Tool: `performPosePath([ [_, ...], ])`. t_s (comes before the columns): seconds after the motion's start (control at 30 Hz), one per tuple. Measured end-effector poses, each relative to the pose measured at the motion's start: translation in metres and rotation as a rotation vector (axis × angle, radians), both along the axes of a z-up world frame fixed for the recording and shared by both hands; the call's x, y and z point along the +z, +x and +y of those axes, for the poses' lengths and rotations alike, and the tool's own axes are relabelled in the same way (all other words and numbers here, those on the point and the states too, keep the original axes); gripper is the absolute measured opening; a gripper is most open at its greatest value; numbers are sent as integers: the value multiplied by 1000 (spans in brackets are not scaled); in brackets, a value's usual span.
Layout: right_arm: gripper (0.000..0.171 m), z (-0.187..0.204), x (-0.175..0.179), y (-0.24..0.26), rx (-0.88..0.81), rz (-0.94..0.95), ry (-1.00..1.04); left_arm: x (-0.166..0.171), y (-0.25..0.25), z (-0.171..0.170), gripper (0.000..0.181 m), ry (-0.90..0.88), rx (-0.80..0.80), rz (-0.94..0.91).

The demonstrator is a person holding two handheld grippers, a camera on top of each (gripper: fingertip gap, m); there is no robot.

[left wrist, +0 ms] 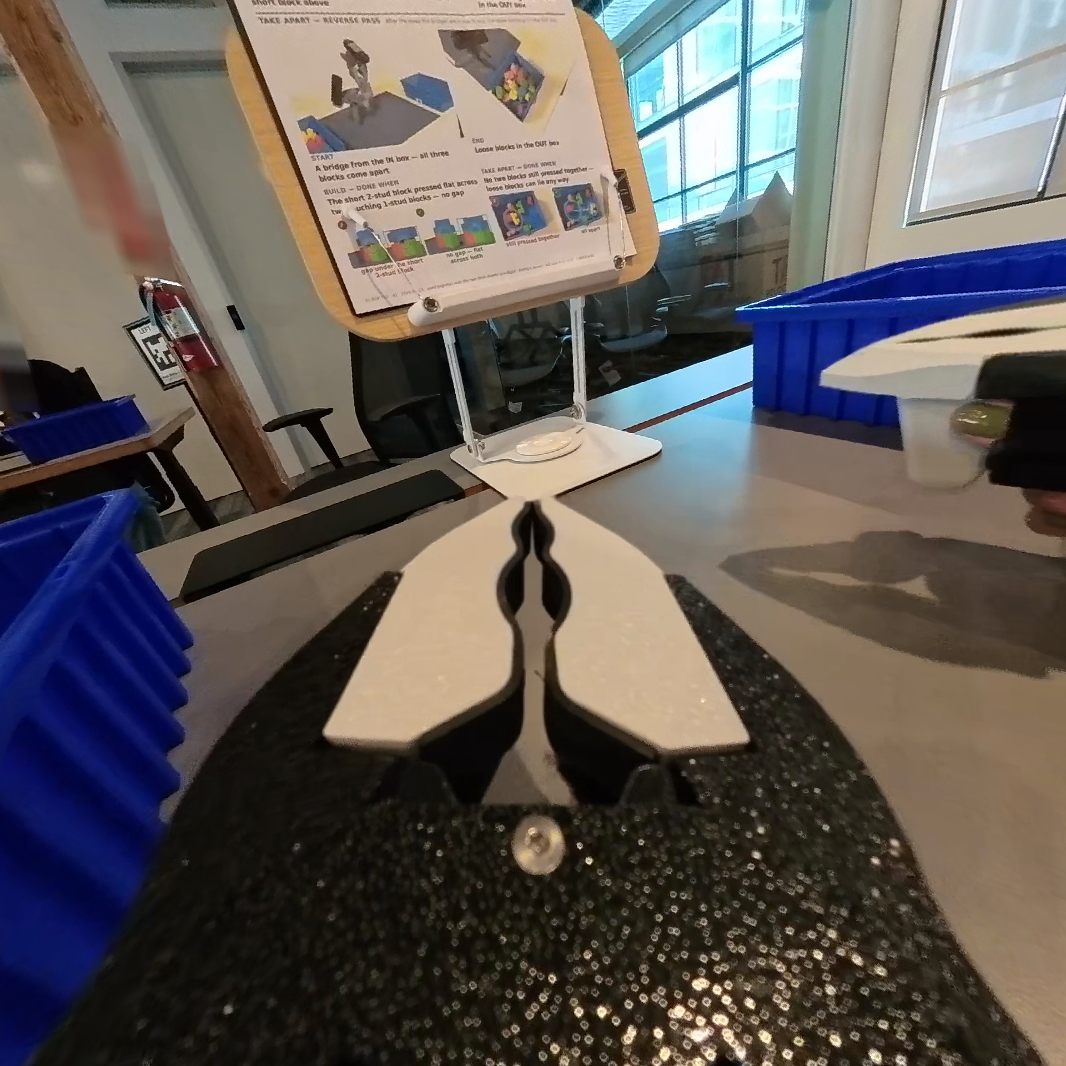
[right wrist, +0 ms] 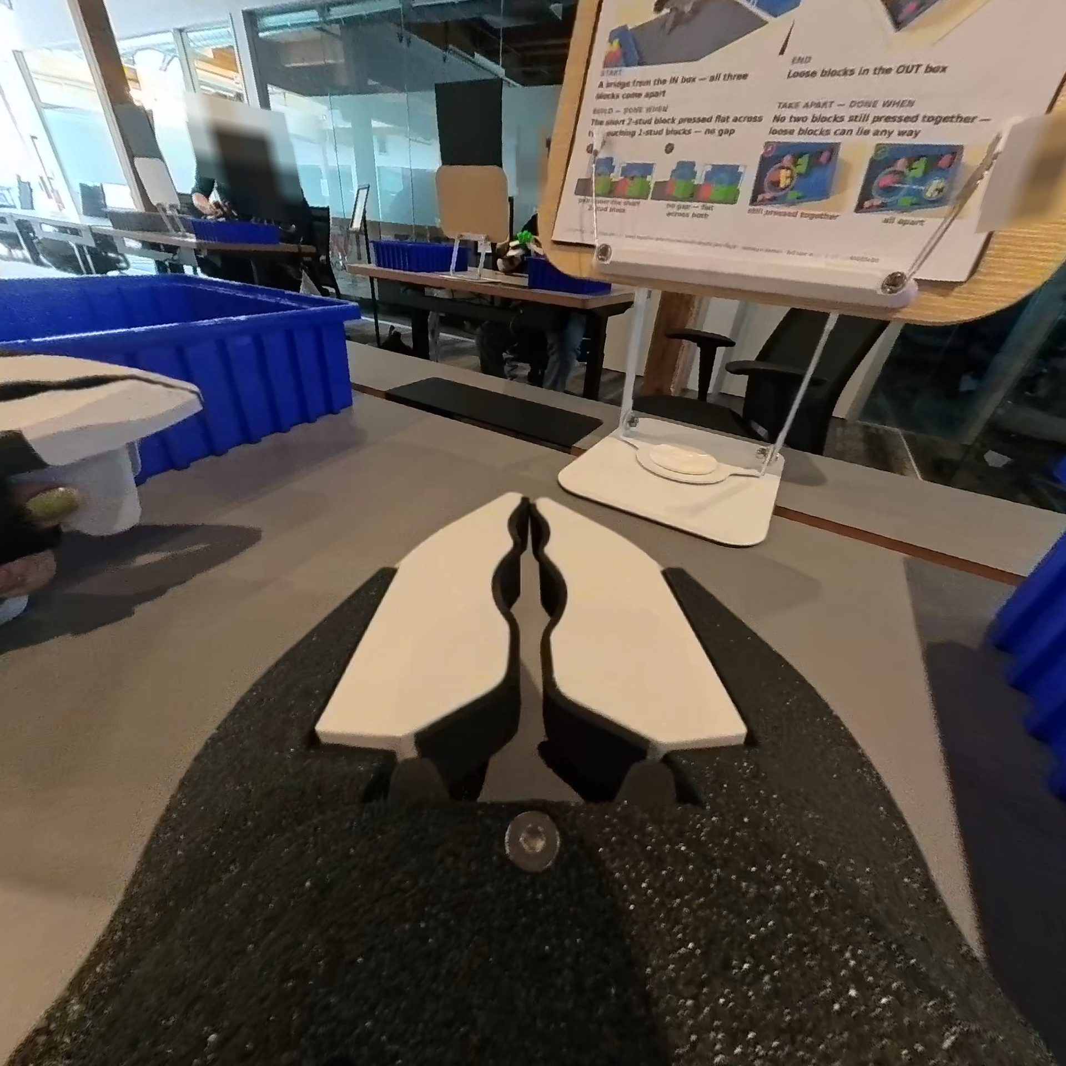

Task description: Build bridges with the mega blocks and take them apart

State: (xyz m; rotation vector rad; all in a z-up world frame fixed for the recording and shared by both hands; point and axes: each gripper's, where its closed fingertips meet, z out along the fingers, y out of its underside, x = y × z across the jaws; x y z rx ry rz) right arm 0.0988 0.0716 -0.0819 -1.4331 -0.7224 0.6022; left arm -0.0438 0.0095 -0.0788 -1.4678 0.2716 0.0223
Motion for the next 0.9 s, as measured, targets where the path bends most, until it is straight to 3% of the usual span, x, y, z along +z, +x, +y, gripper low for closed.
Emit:
performPosePath([
  [0.9, 1, 0, -3, -2, -1, -23, 13, 1, -3, 0, 2, 6, 17, 0],
])
